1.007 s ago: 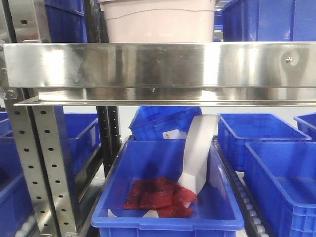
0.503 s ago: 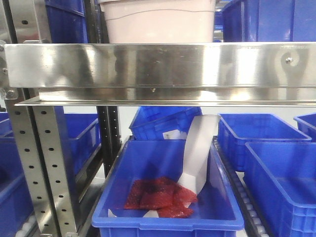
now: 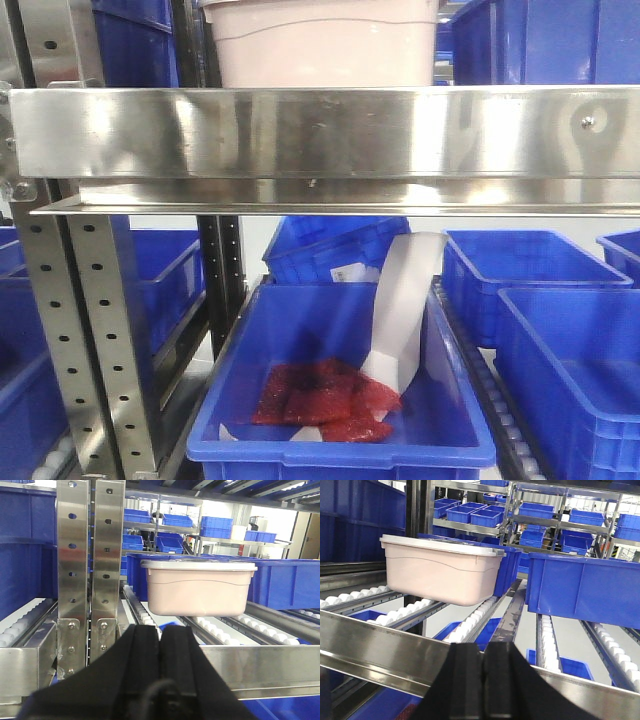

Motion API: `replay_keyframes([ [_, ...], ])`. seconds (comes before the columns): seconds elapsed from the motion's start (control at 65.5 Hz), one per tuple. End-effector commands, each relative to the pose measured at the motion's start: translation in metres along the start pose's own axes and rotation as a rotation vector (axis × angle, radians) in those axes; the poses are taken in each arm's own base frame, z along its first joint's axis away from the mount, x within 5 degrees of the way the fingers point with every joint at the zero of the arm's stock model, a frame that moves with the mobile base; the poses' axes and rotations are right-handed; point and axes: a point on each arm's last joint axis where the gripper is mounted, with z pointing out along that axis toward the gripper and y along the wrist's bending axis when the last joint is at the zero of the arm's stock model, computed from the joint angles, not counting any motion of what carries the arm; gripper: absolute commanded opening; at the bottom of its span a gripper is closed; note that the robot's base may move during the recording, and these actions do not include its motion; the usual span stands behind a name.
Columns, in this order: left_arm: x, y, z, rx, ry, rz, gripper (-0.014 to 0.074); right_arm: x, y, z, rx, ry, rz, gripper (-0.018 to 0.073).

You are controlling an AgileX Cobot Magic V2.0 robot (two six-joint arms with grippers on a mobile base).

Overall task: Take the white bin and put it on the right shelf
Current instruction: 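Open both grippers and release the bin on the shelf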

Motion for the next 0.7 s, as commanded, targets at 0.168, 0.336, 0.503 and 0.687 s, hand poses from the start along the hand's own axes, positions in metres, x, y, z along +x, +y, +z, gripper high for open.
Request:
replay_keyframes([
  [0.168,-0.013,0.002,0.0,-0.025,-0.077,-0.009,-0.0117,-0.012,-0.004,0.0,0.044,-0.063,0.008,0.0061],
  [0.336,-0.013,0.002,0.0,-0.025,-0.077,-0.009,-0.0117,-0.002,-0.015,0.002,0.161,-0.097,-0.022,0.0061],
  [0.503,-0.013,0.002,0.0,-0.025,-0.077,-0.009,-0.0117,0.03,-0.02,0.007,0.226,0.027,-0.365,0.0061],
  [0.687,-0.013,0.002,0.0,-0.024,-0.077,-0.012,-0.0117,0.039,-0.02,0.0,0.251,-0.013,-0.298,0.0061],
])
